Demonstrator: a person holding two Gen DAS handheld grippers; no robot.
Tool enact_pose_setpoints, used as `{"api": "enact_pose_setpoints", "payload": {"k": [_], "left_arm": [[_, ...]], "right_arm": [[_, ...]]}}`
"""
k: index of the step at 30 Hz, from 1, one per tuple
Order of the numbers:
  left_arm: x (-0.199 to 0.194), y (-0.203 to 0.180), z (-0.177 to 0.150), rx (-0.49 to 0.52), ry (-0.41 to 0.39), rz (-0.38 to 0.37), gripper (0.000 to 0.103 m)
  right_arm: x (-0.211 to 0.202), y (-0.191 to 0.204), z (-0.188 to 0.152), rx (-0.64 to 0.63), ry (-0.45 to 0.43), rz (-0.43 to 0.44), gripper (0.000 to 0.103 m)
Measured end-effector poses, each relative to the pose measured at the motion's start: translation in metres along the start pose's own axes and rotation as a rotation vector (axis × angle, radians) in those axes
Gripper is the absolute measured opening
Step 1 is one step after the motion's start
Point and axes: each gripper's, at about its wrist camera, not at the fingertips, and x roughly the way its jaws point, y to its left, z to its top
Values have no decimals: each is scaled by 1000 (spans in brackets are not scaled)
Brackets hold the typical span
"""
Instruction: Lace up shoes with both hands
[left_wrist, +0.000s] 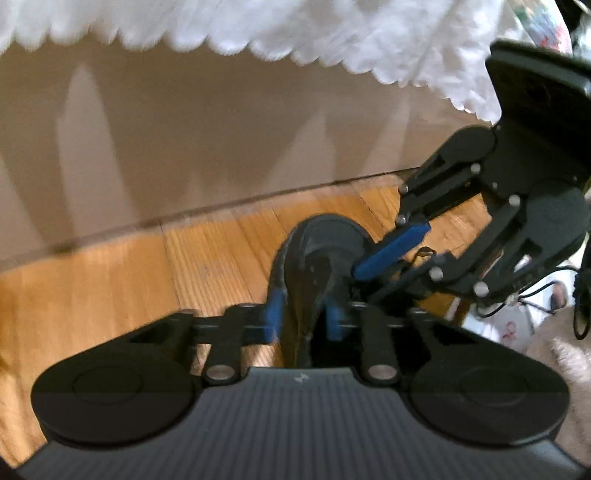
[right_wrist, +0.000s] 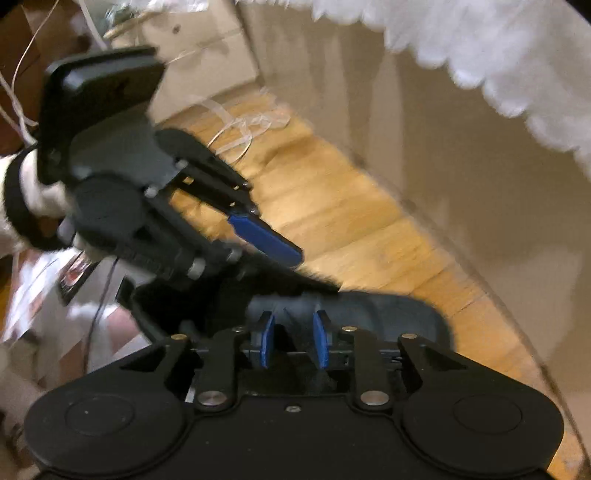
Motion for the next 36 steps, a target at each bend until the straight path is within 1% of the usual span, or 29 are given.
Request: {"api": "enact_pose_setpoints", "payload": {"k": [1, 2, 4, 5, 6, 7, 9, 11, 13, 14, 15, 17, 19, 21, 24, 26, 27, 28, 29, 30, 33, 34, 36], "left_arm": [[1, 8, 1, -72, 1, -27, 18], [1, 15, 1, -131, 4, -51, 14], [2, 28, -1, -233, 9, -94, 13], [2, 32, -2, -267, 16, -107, 13], [2, 35, -3, -293, 19, -117, 13], [2, 38, -5, -317, 19, -127, 13], [3, 44, -7, -364, 18, -145, 13], [0, 42, -9, -368, 9, -142, 13], [-2, 34, -9, -329, -3, -120, 13], [-2, 31, -10, -313, -9, -109, 13], [-2, 30, -10, -307, -12, -101, 13], [-2, 30, -10, -324, -16, -95, 13], [-1, 33, -9, -359, -8, -93, 13], [-1, 35, -5, -391, 22, -83, 14], [-3, 30, 4, -371, 67, -55, 14], [-4, 23, 9, -334, 91, -28, 14], [-5, 20, 11, -325, 97, -20, 15], [-6, 16, 12, -313, 99, -14, 16], [-6, 13, 13, -296, 97, -7, 16], [-6, 11, 12, -275, 93, 1, 16], [-4, 9, 9, -250, 71, 2, 16], [-4, 10, 8, -259, 61, -4, 16], [-4, 13, 4, -280, 41, -19, 16]], "right_arm": [[7, 0, 2, 0, 32, -8, 30], [12, 0, 3, 6, 48, -22, 30], [15, 5, 5, 35, 43, -49, 30], [13, 7, 3, 49, 31, -62, 29], [11, 8, 1, 76, 11, -77, 22], [7, 7, -4, 122, -17, -94, 11], [2, 1, -12, 211, -75, -108, 4], [-4, -4, -17, 256, -125, -110, 4], [-10, -9, -16, 290, -165, -138, 4], [-14, -11, -14, 312, -195, -140, 1], [-20, -13, -12, 337, -231, -133, 1], [-29, -17, -8, 390, -304, -129, 1], [-33, -18, -8, 385, -323, -124, 1], [-36, -21, -14, 363, -335, -111, 1], [-45, -36, -36, 420, -400, -95, 6], [-49, -47, -50, 465, -464, -45, 8], [-51, -51, -56, 484, -468, -20, 10], [-52, -51, -60, 481, -463, -12, 15], [-53, -48, -61, 453, -445, -20, 18], [-52, -44, -61, 429, -427, -16, 24], [-43, -33, -62, 373, -369, 18, 35], [-38, -29, -61, 348, -342, 25, 38], [-28, -24, -59, 324, -294, 30, 39]]}}
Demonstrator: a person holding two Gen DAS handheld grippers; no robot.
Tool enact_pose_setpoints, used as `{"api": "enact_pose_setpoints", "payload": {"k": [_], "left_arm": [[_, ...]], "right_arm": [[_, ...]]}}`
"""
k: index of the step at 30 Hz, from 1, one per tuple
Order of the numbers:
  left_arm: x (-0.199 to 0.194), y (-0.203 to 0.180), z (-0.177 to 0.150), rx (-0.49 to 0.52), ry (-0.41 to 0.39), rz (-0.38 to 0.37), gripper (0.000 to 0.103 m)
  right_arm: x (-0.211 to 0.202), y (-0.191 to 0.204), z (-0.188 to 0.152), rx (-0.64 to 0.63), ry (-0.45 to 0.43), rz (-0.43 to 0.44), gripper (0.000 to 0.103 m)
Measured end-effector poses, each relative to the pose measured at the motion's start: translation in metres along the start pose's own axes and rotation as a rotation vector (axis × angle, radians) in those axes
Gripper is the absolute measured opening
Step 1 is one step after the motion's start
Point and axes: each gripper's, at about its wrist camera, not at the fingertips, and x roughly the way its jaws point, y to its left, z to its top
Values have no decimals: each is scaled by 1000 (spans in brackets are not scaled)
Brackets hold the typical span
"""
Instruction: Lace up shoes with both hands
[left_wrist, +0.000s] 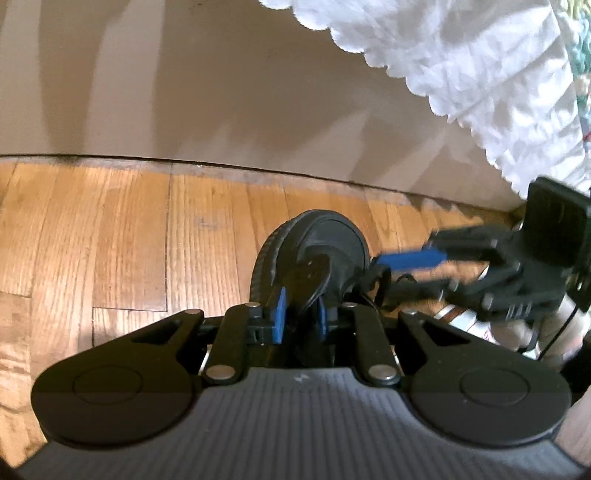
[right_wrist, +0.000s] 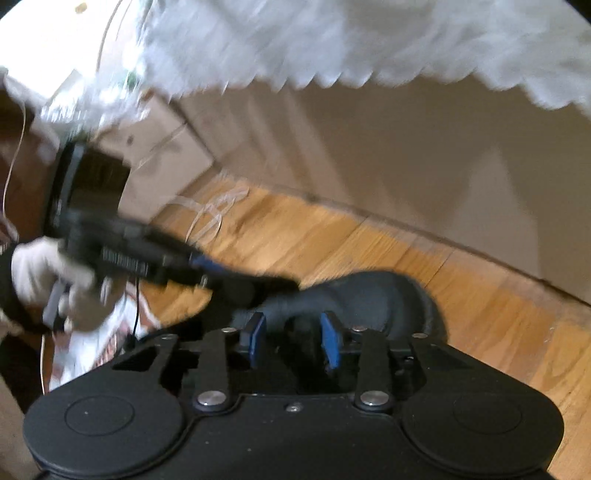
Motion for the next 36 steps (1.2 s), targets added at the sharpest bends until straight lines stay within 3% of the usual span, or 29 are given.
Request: {"api": "enact_pose_setpoints", "payload": {"k": [2, 3, 7, 11, 15, 17, 23, 27, 32, 36], "left_arm": [[-1, 5, -2, -19, -14, -20, 16], [-1, 7, -2, -26, -16, -29, 16], [1, 12, 1, -35, -13, -54, 16], [4, 14, 3, -27, -14, -63, 16], [9, 18, 6, -36, -9, -80, 17], [11, 17, 6, -35, -2, -84, 19], [10, 16, 5, -24, 1, -73, 19], [10, 19, 1, -39, -6, -63, 22], [12, 31, -3, -146, -10, -97, 18], [13, 30, -4, -143, -13, -91, 18]], "right_arm": [[10, 0, 0, 3, 25, -18, 32], [12, -2, 2, 26, 15, -16, 2], [-1, -9, 15, 127, -131, 19, 3], [-1, -13, 17, 165, -174, -56, 3], [-7, -18, 17, 196, -221, -42, 3], [-7, -21, 16, 200, -211, -62, 4], [-3, -30, 8, 191, -73, -243, 13], [-30, -25, 7, 189, -153, -228, 23], [-45, -18, 11, 186, -229, -244, 25], [-37, 5, 19, 83, -198, -131, 25]]}}
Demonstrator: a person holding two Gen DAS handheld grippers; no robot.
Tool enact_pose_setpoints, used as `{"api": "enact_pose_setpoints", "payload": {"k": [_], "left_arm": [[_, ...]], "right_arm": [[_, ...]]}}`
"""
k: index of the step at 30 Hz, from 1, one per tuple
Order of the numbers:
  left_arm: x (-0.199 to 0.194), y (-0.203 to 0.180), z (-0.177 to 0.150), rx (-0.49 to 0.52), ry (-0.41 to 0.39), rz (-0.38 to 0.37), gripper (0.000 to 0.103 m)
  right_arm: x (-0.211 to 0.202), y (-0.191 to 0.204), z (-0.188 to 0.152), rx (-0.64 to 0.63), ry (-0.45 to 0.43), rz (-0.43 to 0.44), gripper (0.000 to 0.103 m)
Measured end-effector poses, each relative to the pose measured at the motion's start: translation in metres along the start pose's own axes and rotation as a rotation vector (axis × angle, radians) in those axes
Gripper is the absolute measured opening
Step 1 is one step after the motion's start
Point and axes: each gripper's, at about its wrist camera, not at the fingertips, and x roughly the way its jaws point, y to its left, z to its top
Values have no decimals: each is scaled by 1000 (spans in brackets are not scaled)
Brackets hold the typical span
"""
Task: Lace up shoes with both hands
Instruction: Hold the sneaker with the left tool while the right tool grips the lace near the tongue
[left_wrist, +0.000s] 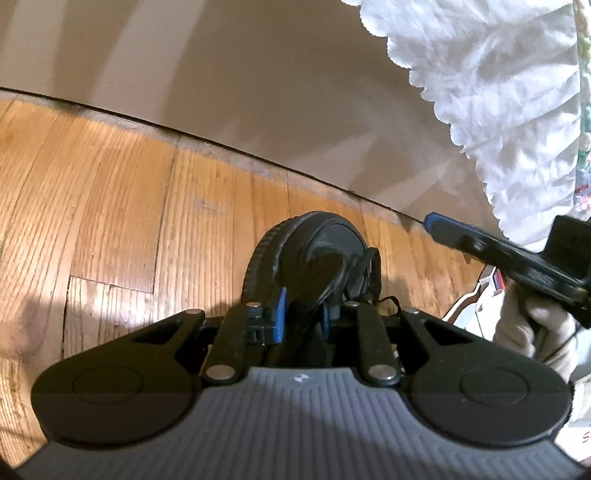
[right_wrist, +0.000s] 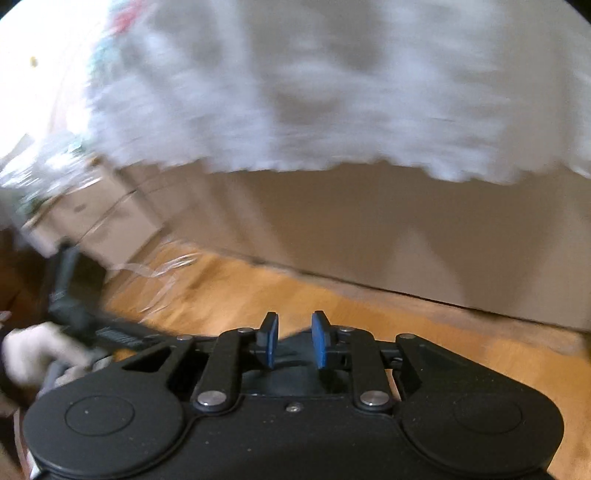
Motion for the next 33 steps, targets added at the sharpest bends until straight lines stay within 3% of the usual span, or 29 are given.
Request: {"api": "enact_pose_setpoints", "payload": {"k": [5, 7, 12, 16, 20, 24, 33], "left_arm": [[1, -7, -2, 45, -7, 35, 18], [1, -4, -2, 21, -11, 25, 18], [1, 9, -2, -52, -12, -15, 20], [2, 5, -2, -30, -18, -16, 20], [2, 8, -4, -39, -25, -37, 20], [2, 10, -3, -35, -22, -42, 20], [2, 12, -3, -23, -21, -54, 23]], "right_arm": [[36, 51, 3, -128, 78, 109, 25], [52, 67, -4, -202, 169, 66, 21], [65, 84, -15, -349, 340, -19, 22], [63, 99, -25, -506, 512, -143, 20], [69, 104, -29, -526, 522, -203, 20], [79, 122, -40, -690, 511, -309, 23], [96, 124, -34, -857, 635, -320, 29]]}}
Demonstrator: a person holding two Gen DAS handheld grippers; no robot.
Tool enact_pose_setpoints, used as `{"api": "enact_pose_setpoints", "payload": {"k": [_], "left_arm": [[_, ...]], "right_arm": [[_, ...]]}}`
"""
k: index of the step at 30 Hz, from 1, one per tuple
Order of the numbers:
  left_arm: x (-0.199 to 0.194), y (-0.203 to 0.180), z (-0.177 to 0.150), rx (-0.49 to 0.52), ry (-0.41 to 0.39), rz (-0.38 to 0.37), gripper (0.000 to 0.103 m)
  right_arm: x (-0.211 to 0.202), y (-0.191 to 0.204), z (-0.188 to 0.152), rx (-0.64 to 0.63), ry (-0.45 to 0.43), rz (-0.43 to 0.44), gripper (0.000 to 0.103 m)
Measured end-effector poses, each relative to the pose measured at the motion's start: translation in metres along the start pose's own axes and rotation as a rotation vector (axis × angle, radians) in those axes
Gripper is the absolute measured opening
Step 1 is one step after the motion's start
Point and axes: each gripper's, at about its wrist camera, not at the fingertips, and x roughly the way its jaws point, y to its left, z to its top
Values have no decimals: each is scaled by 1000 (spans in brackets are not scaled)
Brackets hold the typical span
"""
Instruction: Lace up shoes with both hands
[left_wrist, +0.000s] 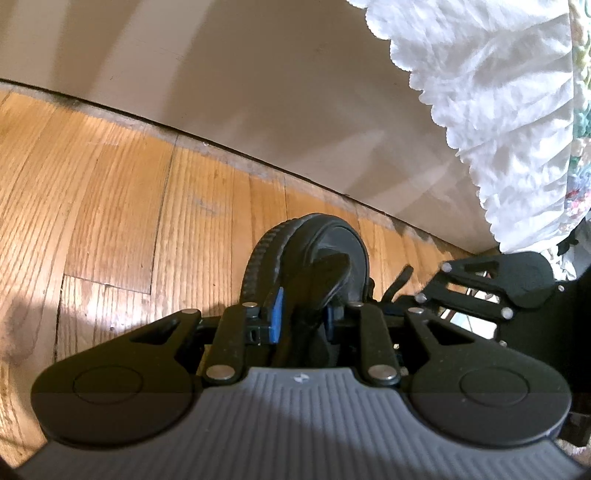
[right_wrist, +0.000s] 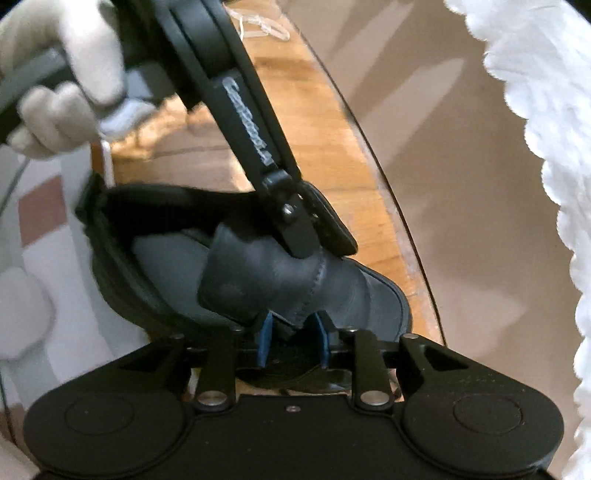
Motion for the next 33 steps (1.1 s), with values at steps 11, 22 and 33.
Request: {"api": "enact_pose_setpoints", "payload": {"k": [11, 22, 33], "left_arm": [[-1, -2, 0, 25, -2, 10, 23], [-18, -8, 4, 4, -86, -83, 21], [-28, -32, 13, 83, -148, -100, 35]], "right_arm": [[-11, -64, -37, 477, -238, 174, 2], [-5, -64, -65, 732, -469, 219, 2], [-12, -54, -64, 677, -524, 182, 2]]}}
